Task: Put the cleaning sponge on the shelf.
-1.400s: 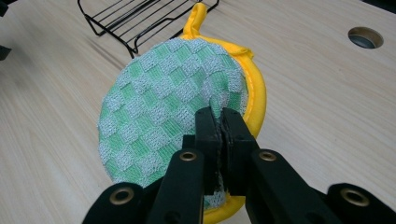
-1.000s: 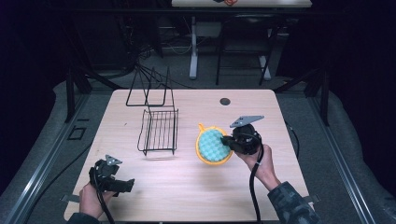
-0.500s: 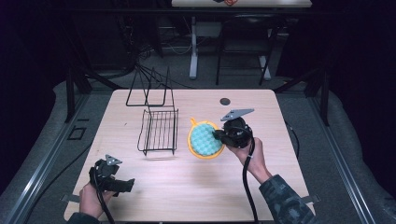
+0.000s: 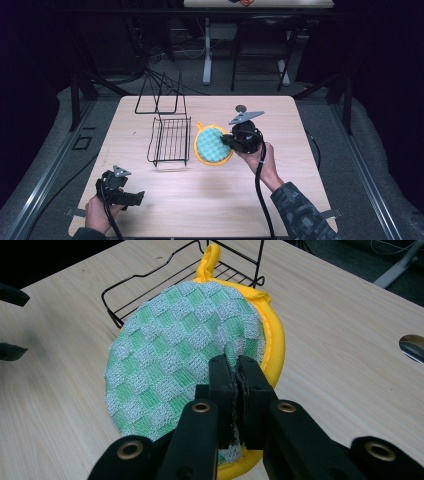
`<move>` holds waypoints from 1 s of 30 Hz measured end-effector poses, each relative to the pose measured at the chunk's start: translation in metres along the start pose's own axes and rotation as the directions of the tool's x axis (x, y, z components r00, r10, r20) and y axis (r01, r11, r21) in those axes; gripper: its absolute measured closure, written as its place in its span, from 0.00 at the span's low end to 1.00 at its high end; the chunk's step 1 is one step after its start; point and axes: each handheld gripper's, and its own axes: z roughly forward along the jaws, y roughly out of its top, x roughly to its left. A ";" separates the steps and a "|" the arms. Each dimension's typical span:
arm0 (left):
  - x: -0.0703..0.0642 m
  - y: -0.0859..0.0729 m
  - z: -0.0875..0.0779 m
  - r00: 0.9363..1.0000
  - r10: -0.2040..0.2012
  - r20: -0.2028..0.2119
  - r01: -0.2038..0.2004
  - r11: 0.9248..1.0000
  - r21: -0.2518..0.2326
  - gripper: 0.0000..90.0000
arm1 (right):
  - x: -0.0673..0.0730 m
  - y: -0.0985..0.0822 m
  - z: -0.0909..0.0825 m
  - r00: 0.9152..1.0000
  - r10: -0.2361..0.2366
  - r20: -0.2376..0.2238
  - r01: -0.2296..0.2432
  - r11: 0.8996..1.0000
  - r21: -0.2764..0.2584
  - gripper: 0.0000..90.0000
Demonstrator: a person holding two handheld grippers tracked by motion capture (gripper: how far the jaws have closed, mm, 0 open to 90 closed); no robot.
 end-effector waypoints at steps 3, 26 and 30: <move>0.000 0.000 0.000 1.000 -0.003 0.000 0.003 1.000 -0.002 0.00 | 0.000 0.001 0.001 1.000 -0.004 -0.001 0.004 1.000 -0.004 0.96; 0.000 0.000 -0.001 1.000 0.004 0.005 -0.004 1.000 -0.005 0.00 | 0.010 0.023 0.037 0.999 0.027 -0.020 -0.027 0.999 -0.033 0.96; 0.000 0.000 -0.001 1.000 0.006 0.003 -0.006 1.000 -0.006 0.00 | 0.014 0.027 0.048 0.999 0.036 -0.021 -0.037 0.999 -0.035 0.96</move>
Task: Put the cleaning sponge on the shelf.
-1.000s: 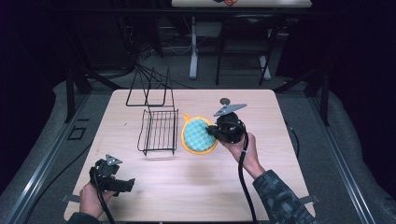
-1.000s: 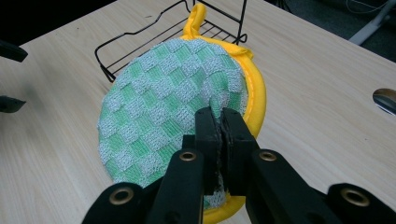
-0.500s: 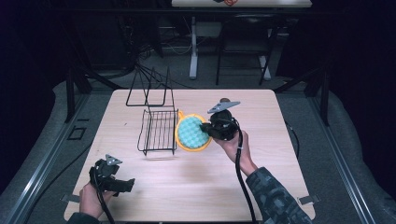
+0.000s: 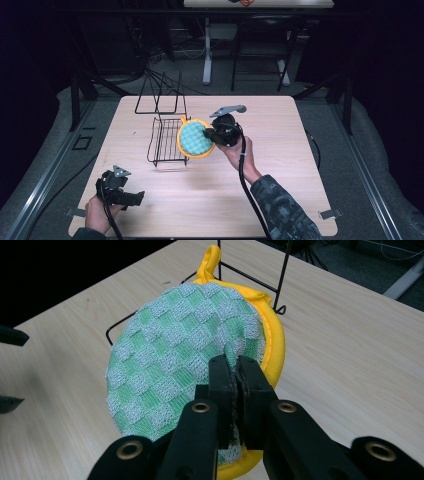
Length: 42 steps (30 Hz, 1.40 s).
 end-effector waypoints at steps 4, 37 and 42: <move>0.000 0.000 -0.001 1.000 -0.002 -0.002 0.002 1.000 -0.002 0.00 | 0.002 0.003 0.011 1.000 0.024 -0.009 -0.024 1.000 -0.003 0.96; 0.001 0.001 -0.002 1.000 0.012 -0.007 -0.012 1.000 -0.003 0.00 | 0.024 0.006 0.100 0.988 0.155 0.024 -0.155 0.988 0.021 0.96; 0.001 0.000 -0.002 1.000 0.012 -0.006 -0.012 1.000 -0.004 0.00 | 0.027 0.006 0.114 0.981 0.189 0.030 -0.190 0.981 0.027 0.96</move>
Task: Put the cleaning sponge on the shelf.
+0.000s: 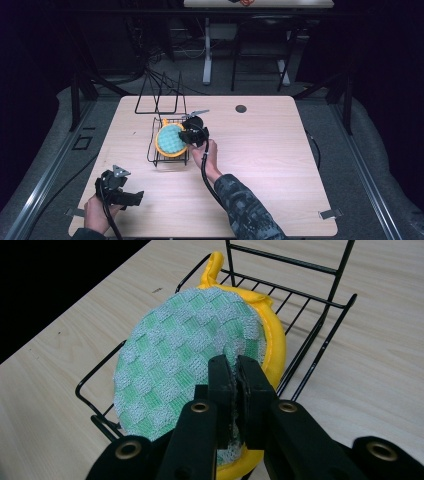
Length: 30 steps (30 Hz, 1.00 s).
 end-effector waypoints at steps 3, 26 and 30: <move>0.000 0.000 0.001 1.000 0.002 0.001 -0.002 1.000 0.000 0.00 | 0.002 0.000 0.006 1.000 0.008 0.007 -0.008 1.000 0.008 0.96; -0.001 0.001 0.000 1.000 0.002 0.004 -0.002 1.000 -0.005 0.00 | 0.000 0.004 -0.020 0.999 -0.028 -0.041 0.030 0.999 0.037 0.64; 0.000 0.001 0.001 1.000 -0.001 0.006 0.001 1.000 -0.002 0.00 | 0.002 0.002 -0.034 0.997 -0.053 -0.055 0.055 0.998 0.041 0.61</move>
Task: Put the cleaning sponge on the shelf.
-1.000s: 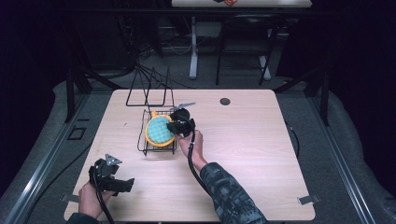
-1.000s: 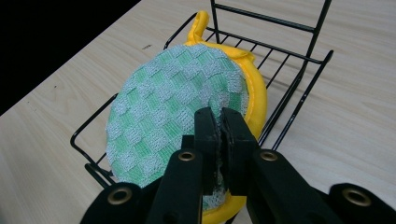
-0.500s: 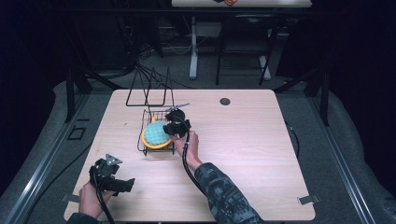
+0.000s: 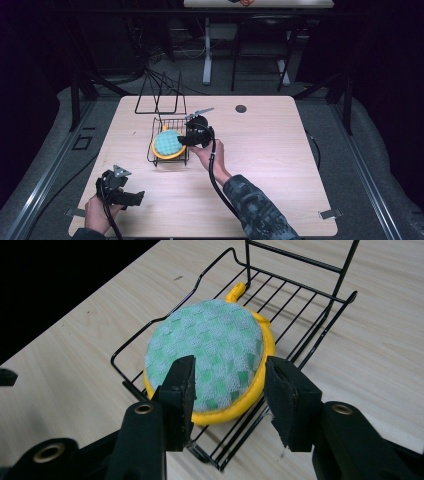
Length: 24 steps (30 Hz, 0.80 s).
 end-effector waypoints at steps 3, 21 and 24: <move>0.000 0.000 0.000 1.000 0.001 0.000 -0.001 1.000 0.001 0.00 | 0.001 -0.003 -0.012 1.000 -0.028 -0.006 0.028 1.000 0.006 0.58; 0.001 -0.001 -0.002 1.000 -0.014 0.007 0.015 1.000 -0.015 0.00 | -0.003 -0.034 -0.091 0.992 -0.126 -0.020 0.126 0.992 -0.001 0.35; 0.000 -0.001 -0.001 1.000 -0.015 0.009 0.015 1.000 -0.013 0.00 | -0.010 -0.042 -0.105 0.992 -0.125 -0.014 0.125 0.992 -0.004 0.29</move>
